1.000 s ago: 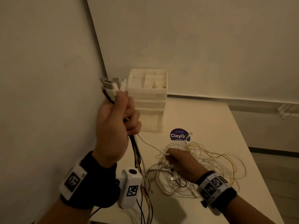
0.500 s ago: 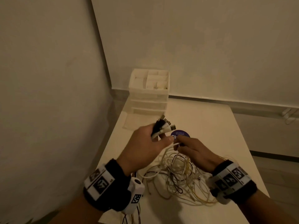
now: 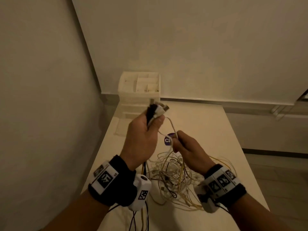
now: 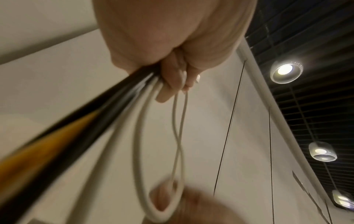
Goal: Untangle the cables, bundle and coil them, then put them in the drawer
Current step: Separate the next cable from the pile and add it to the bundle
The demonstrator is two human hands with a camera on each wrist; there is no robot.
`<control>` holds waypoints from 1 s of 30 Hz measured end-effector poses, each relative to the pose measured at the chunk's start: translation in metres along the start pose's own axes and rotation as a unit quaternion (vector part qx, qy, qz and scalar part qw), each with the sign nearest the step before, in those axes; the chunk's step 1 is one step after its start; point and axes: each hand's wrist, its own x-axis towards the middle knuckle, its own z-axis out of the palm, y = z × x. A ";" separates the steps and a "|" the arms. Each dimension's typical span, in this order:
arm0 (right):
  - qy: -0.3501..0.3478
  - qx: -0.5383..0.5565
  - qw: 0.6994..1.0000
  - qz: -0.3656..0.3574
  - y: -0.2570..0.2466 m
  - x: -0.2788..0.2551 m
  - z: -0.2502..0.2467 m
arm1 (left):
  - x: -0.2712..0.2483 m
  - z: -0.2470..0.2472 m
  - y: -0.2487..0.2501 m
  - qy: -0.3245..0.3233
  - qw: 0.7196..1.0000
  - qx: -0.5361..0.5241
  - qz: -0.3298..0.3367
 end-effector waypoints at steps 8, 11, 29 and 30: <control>0.008 -0.081 0.991 0.106 0.085 -0.022 0.023 | 0.019 -0.059 0.023 0.070 0.995 -0.066 0.014; 0.015 -0.081 0.991 0.101 0.077 -0.016 0.019 | 0.012 -0.063 0.009 0.047 0.994 0.088 -0.047; -0.008 0.145 0.986 0.080 -0.046 -0.022 -0.017 | -0.017 -0.044 0.015 0.022 0.995 -0.073 -0.069; -0.037 0.163 0.984 0.062 -0.055 -0.033 -0.015 | -0.019 -0.043 0.013 0.003 0.994 -0.079 -0.072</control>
